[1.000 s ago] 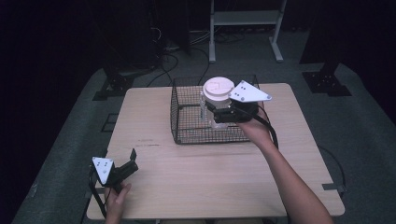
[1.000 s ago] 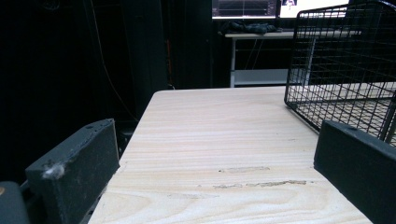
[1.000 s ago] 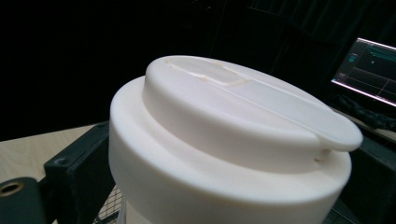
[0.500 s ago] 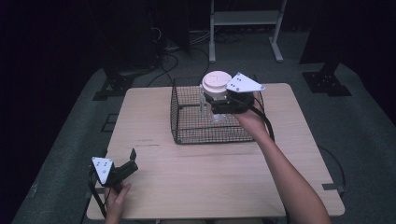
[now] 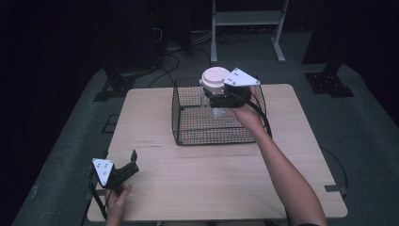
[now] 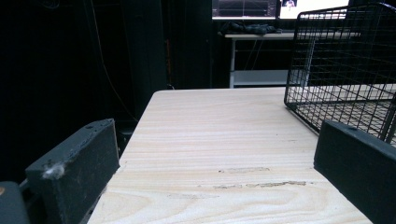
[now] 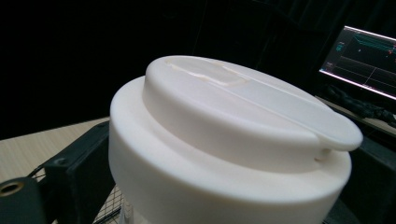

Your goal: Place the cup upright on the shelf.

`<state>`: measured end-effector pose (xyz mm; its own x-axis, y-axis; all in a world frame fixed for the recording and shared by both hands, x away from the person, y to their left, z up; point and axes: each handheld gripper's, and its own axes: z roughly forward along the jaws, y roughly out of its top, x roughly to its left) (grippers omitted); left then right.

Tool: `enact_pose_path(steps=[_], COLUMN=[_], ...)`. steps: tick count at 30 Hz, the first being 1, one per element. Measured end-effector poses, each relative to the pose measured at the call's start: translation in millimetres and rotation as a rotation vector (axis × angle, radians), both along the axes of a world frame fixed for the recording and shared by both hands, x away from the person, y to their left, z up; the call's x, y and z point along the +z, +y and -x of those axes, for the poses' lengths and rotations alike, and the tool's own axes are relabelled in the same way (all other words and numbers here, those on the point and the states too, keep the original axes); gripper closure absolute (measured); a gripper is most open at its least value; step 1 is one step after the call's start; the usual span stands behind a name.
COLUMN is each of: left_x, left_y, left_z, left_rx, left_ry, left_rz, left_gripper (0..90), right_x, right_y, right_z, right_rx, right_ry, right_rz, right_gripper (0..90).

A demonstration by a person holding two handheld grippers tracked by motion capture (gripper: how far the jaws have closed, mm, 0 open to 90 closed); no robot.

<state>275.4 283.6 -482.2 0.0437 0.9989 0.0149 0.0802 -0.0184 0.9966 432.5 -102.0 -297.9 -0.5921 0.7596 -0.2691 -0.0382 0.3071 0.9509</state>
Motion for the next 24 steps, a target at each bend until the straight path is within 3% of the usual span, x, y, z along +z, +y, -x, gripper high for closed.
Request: enact_pose_path(steps=[24], left_x=[0.0], left_y=[0.8], left_z=[0.1], left_rx=[-0.001], left_ry=[-0.001], left_rz=[0.008], left_gripper=[0.0], right_x=[-41.1], right_y=[14.4], right_z=[-40.2], right_rx=[-0.031], right_ry=[0.06], right_rz=[0.0], right_gripper=[3.9])
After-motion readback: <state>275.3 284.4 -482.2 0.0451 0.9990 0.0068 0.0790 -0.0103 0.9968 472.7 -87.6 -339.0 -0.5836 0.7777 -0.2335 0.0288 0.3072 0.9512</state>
